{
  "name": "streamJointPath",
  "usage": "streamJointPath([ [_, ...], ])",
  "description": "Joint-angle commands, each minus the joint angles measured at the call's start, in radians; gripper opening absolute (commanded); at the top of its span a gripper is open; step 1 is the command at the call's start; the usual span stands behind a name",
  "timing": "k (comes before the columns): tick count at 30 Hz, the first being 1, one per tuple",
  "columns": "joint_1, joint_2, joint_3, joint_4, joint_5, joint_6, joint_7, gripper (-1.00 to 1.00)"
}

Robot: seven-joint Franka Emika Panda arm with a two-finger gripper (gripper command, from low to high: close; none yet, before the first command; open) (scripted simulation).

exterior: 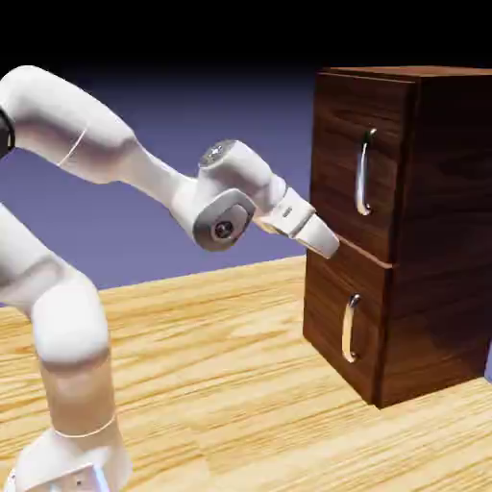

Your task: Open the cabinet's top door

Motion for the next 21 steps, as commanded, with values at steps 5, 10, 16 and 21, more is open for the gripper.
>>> streamJointPath([
  [5, 0.108, -0.067, -0.092, 0.021, -0.218, -0.051, -0.141, 0.00],
  [10, 0.216, -0.134, -0.185, 0.042, -0.435, -0.103, -0.282, 0.00],
  [16, 0.346, -0.215, -0.296, 0.068, -0.696, -0.164, -0.451, 0.00],
  [21, 0.454, -0.282, -0.388, 0.089, -0.913, -0.216, -0.592, 0.00],
])
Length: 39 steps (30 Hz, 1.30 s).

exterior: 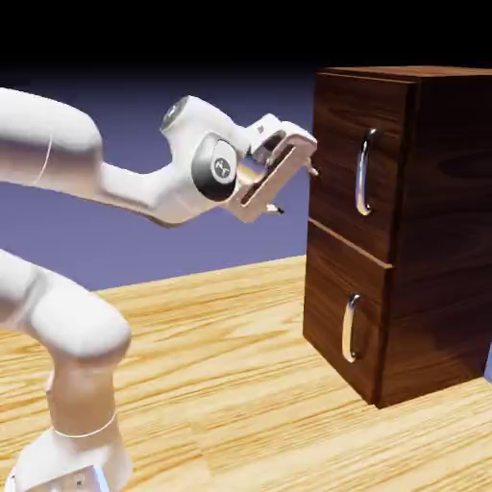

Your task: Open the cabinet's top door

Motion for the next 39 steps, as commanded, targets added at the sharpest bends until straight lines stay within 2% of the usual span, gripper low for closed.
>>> streamJointPath([
  [1, 0.022, -0.013, -0.019, 0.004, -0.044, -0.010, -0.028, 0.00],
  [35, 0.756, -0.469, -0.647, 0.149, -1.522, -0.359, -0.987, 0.00],
  [39, 0.844, -0.459, -0.698, 0.220, -1.581, -0.369, -1.003, 0.00],
])
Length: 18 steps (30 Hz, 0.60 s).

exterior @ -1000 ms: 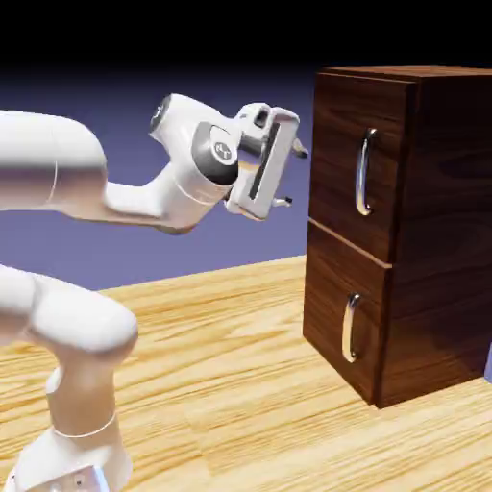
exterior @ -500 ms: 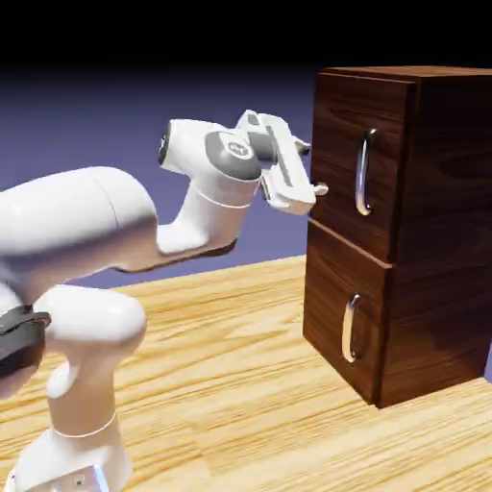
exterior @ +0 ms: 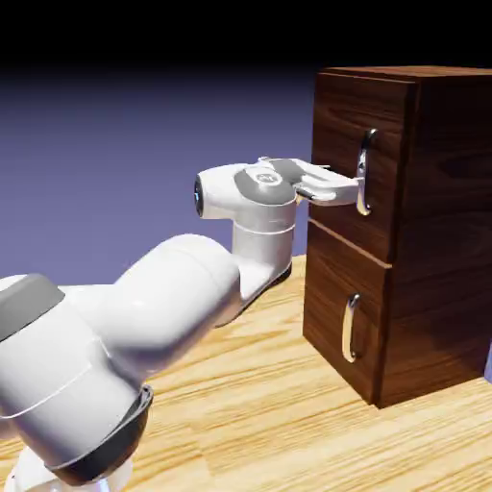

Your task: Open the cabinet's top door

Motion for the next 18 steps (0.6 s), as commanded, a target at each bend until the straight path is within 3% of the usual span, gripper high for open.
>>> streamJointPath([
  [1, 0.036, 0.010, -0.019, 0.034, -0.014, -0.001, 0.002, 0.00],
  [3, 0.076, 0.021, -0.040, 0.072, -0.029, -0.002, 0.005, 0.00],
  [4, 0.076, 0.021, -0.040, 0.072, -0.029, -0.002, 0.005, -1.00],
  [18, -0.033, 0.104, 0.249, -0.226, 0.163, -0.567, 0.167, -1.00],
])
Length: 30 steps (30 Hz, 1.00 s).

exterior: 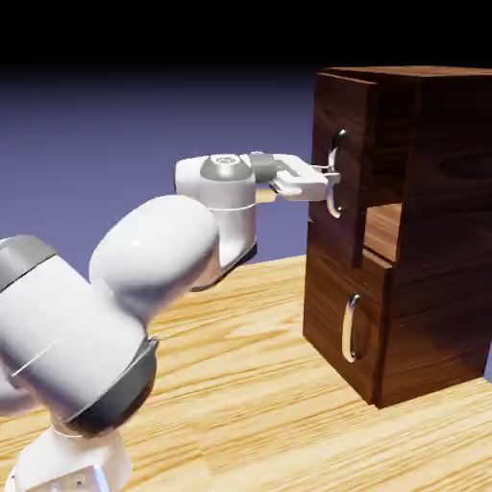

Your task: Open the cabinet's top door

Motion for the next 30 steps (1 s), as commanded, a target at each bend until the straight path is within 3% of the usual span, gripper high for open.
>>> streamJointPath([
  [1, 0.004, 0.011, 0.024, -0.012, 0.023, -0.042, 0.012, -1.00],
  [13, 0.156, 0.255, 0.272, -0.015, 0.391, -0.564, 0.199, -1.00],
  [20, 0.284, 0.507, 0.332, 0.124, 0.661, -0.805, 0.350, -1.00],
  [30, 0.379, 0.870, 0.319, 0.405, 0.985, -0.967, 0.497, -1.00],
])
